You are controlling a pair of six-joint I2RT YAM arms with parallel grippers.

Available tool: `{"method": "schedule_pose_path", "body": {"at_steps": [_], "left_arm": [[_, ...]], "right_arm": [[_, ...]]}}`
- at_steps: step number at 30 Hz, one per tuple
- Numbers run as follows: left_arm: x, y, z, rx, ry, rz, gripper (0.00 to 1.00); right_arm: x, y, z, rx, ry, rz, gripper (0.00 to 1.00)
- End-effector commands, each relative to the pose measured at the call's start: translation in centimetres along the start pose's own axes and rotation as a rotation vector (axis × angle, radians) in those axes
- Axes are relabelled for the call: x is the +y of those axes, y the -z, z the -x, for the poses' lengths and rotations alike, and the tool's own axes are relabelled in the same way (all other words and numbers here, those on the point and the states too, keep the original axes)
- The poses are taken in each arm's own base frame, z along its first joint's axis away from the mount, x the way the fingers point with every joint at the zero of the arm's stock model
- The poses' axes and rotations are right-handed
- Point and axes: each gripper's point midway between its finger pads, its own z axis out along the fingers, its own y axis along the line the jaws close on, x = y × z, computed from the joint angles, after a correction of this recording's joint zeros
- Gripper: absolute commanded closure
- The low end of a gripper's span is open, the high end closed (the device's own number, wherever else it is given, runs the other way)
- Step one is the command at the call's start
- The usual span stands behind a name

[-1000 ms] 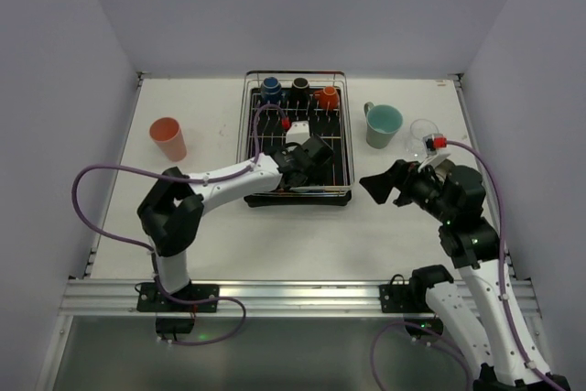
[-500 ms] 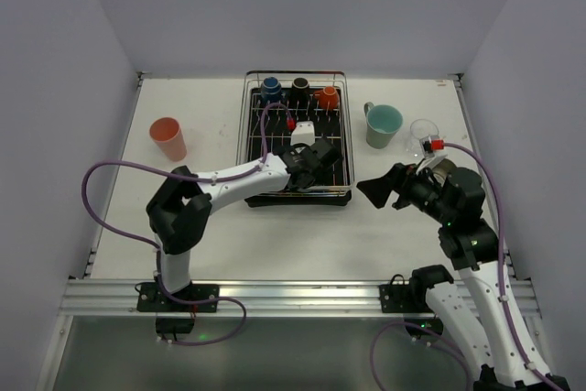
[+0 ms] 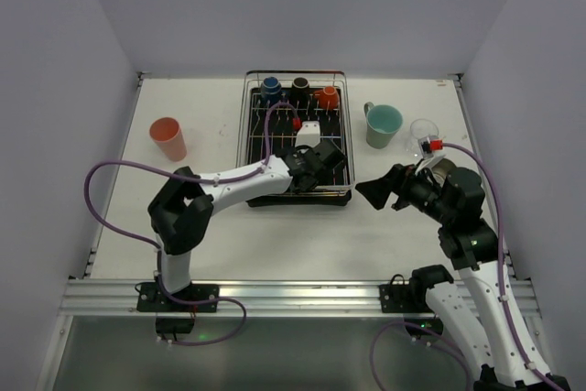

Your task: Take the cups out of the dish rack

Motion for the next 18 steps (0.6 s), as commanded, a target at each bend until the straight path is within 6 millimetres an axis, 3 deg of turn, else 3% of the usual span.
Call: {"method": "schedule_pose_path", "body": {"at_steps": [1, 6, 12, 18], "left_arm": [[1.4, -2.2, 1.3, -0.104, 0.02, 0.063, 0.42], [1.1, -0.8, 3.1, -0.162, 0.034, 0.012, 0.68], [1.0, 1.3, 5.4, -0.243, 0.054, -0.064, 0.81], [1.0, 1.6, 5.5, -0.251, 0.055, -0.088, 0.88]], "right_arm": [[1.0, 0.0, 0.2, 0.004, -0.005, 0.045, 0.09], [1.2, 0.0, 0.3, 0.004, -0.009, 0.052, 0.09], [1.6, -0.6, 0.9, -0.009, -0.03, 0.072, 0.09], [1.7, -1.2, 1.2, -0.008, -0.041, 0.08, 0.09]]}}
